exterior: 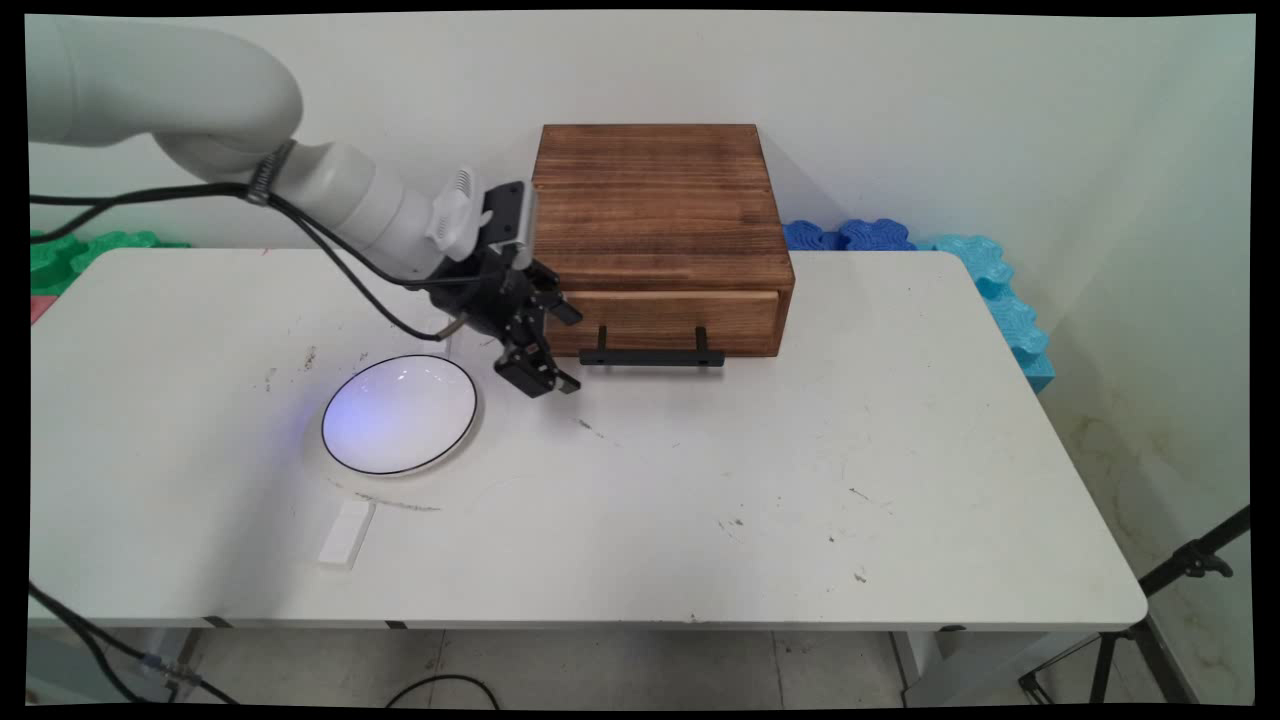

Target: Open the drawer

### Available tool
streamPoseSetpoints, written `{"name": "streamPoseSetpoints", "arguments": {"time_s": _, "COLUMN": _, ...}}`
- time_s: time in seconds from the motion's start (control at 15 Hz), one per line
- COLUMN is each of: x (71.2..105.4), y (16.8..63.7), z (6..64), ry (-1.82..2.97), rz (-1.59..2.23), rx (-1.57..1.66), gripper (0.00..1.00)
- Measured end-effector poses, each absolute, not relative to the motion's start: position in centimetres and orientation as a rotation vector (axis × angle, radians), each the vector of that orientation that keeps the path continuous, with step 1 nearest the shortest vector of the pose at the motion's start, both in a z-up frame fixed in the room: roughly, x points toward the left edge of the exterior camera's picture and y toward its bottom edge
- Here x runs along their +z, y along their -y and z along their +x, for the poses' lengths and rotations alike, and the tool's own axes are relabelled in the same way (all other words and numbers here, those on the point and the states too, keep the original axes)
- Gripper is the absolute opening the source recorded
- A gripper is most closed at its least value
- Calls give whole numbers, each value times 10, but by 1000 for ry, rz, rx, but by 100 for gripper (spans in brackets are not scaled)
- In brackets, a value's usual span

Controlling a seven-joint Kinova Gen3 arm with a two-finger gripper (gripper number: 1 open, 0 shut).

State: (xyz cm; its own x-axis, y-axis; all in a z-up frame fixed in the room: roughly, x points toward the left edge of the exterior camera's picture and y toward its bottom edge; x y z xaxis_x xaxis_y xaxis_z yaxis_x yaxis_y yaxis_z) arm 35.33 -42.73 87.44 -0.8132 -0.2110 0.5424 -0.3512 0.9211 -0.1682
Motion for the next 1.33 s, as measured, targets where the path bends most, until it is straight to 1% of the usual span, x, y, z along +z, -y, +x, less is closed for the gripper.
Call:
{"name": "streamPoseSetpoints", "arguments": {"time_s": 0.6, "x": 855, "y": 444, "z": 321, "ry": 2540, "rz": 422, "rx": 379, "gripper": 100}}
{"name": "streamPoseSetpoints", "arguments": {"time_s": 1.33, "x": 830, "y": 454, "z": 304, "ry": 2553, "rz": 456, "rx": 379, "gripper": 100}}
